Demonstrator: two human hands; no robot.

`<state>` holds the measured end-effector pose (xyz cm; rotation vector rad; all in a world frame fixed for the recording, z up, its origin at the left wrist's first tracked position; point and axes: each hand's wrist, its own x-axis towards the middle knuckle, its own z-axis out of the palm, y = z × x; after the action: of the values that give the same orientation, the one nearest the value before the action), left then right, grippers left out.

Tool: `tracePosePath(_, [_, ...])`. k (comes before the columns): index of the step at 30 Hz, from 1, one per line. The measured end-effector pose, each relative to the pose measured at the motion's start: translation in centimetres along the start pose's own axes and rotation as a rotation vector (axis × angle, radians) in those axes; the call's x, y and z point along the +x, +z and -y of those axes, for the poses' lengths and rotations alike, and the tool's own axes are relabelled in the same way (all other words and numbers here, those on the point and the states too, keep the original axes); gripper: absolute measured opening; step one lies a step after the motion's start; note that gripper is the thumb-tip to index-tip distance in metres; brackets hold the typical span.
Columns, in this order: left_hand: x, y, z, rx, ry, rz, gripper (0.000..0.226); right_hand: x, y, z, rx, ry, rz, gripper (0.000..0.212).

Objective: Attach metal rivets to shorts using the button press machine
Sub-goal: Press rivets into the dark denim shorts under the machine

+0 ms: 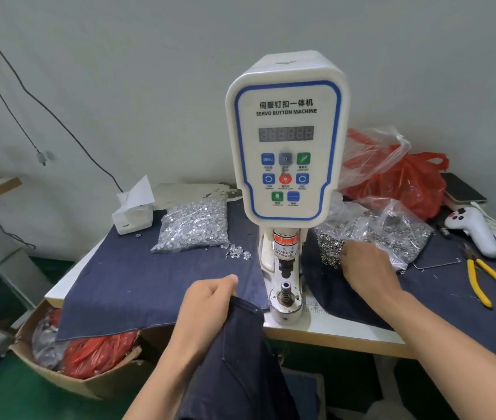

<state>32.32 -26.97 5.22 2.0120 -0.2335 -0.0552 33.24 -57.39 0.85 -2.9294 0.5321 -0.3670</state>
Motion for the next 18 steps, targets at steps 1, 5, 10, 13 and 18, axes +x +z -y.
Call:
tracePosePath(1, [0.0,-0.5,-0.6,0.062,0.082,-0.051,0.038,0.0,-0.1,0.0,0.044,0.023,-0.003,0.014])
tracePosePath(5, [1.1,-2.1,-2.0,0.279,0.146,-0.103,0.009,-0.1,-0.8,0.3,0.189,0.09,-0.023,0.014])
tracePosePath(10, [6.3,-2.1,-0.1,0.583,-0.029,0.028,0.008,-0.6,-1.5,0.8,0.281,0.119,0.001,0.018])
tracePosePath(13, [9.3,-0.9,1.8,0.683,-0.083,0.01,0.014,-0.9,-1.8,1.2,0.381,0.149,0.041,0.012])
tracePosePath(18, [11.3,1.3,3.9,0.692,-0.139,-0.101,0.02,-2.0,-2.1,2.1,0.702,0.223,0.104,0.017])
